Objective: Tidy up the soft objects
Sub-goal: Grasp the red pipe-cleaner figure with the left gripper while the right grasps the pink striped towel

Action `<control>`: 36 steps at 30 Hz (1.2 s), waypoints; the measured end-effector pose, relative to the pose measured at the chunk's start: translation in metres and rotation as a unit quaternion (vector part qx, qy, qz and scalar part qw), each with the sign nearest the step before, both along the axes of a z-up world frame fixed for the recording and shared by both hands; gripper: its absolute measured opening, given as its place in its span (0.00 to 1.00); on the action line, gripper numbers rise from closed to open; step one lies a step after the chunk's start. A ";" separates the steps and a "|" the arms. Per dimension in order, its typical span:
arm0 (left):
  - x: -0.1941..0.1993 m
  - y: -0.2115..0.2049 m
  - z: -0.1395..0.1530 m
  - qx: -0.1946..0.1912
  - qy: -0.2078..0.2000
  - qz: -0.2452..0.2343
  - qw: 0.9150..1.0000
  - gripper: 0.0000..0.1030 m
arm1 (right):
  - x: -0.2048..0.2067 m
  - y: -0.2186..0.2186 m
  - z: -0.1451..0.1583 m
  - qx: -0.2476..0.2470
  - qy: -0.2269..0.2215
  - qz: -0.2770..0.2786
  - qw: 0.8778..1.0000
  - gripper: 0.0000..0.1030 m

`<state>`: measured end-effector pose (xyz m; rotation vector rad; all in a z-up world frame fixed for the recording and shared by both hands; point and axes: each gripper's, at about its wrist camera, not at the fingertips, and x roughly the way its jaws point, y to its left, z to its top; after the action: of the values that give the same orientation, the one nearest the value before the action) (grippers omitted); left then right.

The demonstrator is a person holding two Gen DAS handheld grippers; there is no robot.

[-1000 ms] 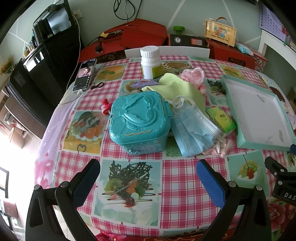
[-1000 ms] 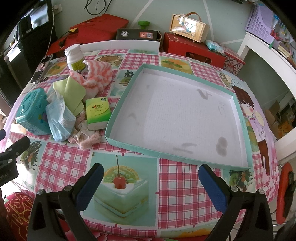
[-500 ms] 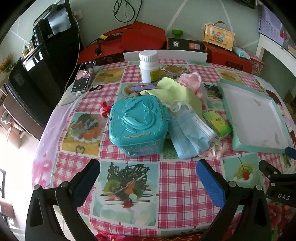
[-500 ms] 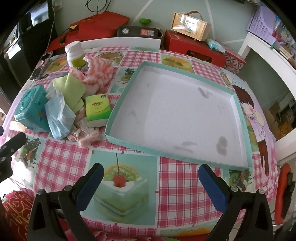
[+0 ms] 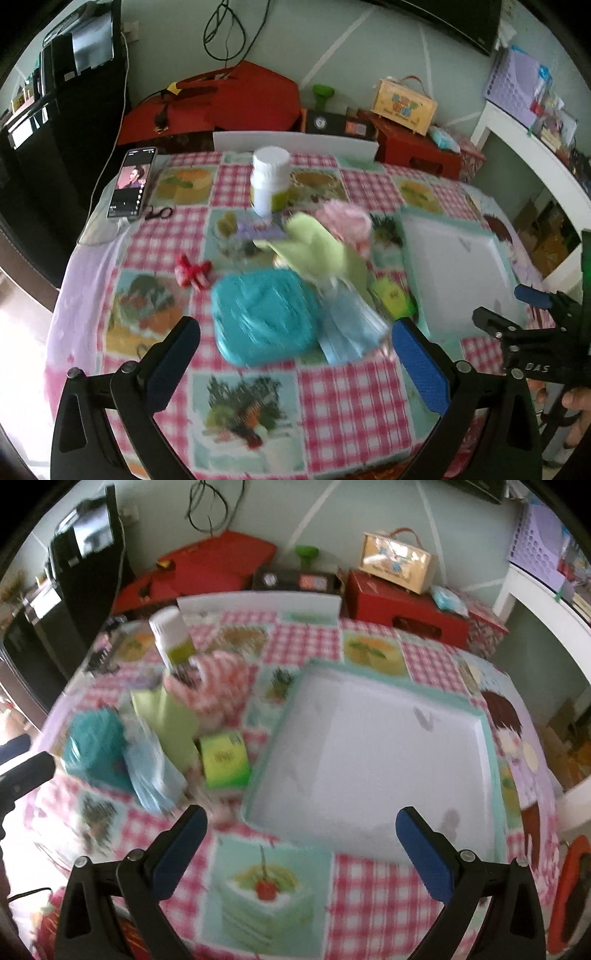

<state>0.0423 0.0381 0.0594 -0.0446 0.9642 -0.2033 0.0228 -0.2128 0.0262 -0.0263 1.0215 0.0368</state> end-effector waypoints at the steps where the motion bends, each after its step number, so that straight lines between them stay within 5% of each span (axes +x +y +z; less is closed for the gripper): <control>1: 0.007 0.006 0.000 -0.007 0.005 0.002 1.000 1.00 | 0.006 0.001 0.004 0.011 -0.005 0.003 1.000 1.00; 6: 0.043 0.045 0.006 -0.041 0.009 0.019 0.999 1.00 | 0.039 0.013 0.017 0.073 -0.011 0.033 0.997 1.00; 13: 0.083 0.089 -0.004 -0.025 0.018 0.043 0.999 1.00 | 0.083 0.033 0.012 0.070 0.031 0.080 0.994 1.00; 19: 0.113 0.098 -0.035 -0.006 0.087 0.049 0.995 1.00 | 0.126 0.031 0.005 0.142 0.087 0.086 0.982 1.00; 27: 0.140 0.096 -0.063 0.019 0.149 0.050 0.987 1.00 | 0.170 0.048 -0.003 0.130 0.138 0.120 0.974 1.00; 36: 0.154 0.092 -0.093 0.015 0.187 0.051 0.981 0.94 | 0.200 0.068 -0.031 0.128 0.171 0.134 0.968 0.78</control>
<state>0.1968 0.1302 -0.0333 -0.1066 1.3367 -0.0849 0.2232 -0.1452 -0.0052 0.0809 1.3460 0.4337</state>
